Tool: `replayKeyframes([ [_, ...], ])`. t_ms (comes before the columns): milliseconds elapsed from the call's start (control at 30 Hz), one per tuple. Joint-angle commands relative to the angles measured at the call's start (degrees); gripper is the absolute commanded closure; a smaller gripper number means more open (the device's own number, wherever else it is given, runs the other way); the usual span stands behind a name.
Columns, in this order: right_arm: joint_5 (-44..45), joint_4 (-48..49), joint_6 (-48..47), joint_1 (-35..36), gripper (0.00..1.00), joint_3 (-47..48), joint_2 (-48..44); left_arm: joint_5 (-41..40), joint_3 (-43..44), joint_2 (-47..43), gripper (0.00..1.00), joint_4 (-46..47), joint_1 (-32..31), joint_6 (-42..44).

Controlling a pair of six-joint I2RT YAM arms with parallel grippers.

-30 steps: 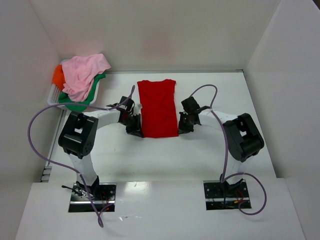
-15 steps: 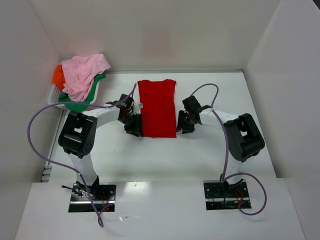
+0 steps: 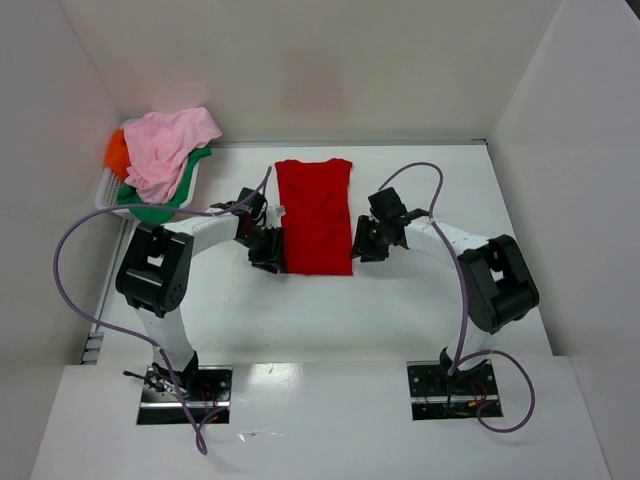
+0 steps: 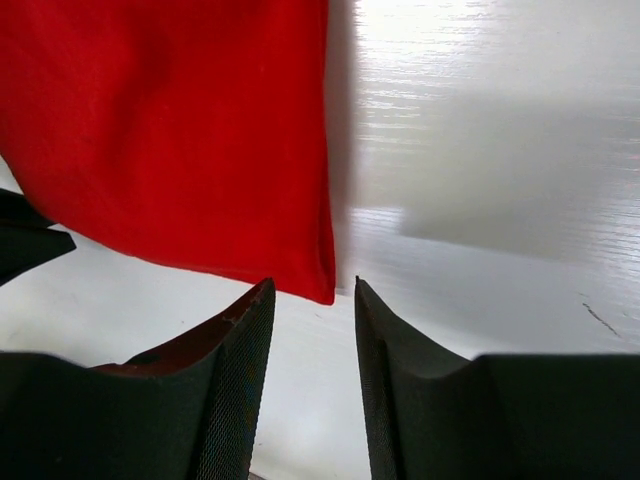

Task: Fold and stack the t-shirts
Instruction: Grab one side of the 2/3 rectangular tshirt with both arms

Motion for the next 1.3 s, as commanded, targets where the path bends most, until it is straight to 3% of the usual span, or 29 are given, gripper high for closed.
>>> replayKeyframes([
  [0, -2.1, 1.7, -1.0, -0.3, 0.57, -0.4, -0.3, 1.5, 0.2, 0.1, 0.55, 1.0, 0.3, 0.5],
  [400, -3.2, 1.2, -2.1, 2.0, 0.51, 0.3, 6.2, 3.1, 1.3, 1.7, 0.56, 1.6, 0.3, 0.5],
  [633, -3.8, 1.2, -2.1, 2.6, 0.62, 0.8, 7.3, 3.7, 1.8, 2.9, 0.68, 2.7, 0.3, 0.0],
  [800, -2.9, 0.7, -2.1, 2.6, 0.9, 0.8, 7.8, 4.2, 2.3, 4.0, 0.91, 3.2, 0.3, 0.0],
  [900, -1.0, 0.0, -2.1, 2.6, 1.0, 0.8, 7.8, 3.4, 2.8, 4.0, 1.0, 2.2, 0.3, 0.0],
  [1267, 0.1, -5.3, -0.9, 2.6, 1.0, 0.8, 2.6, 1.1, 1.4, -1.1, 1.0, -4.9, 0.3, 2.7],
])
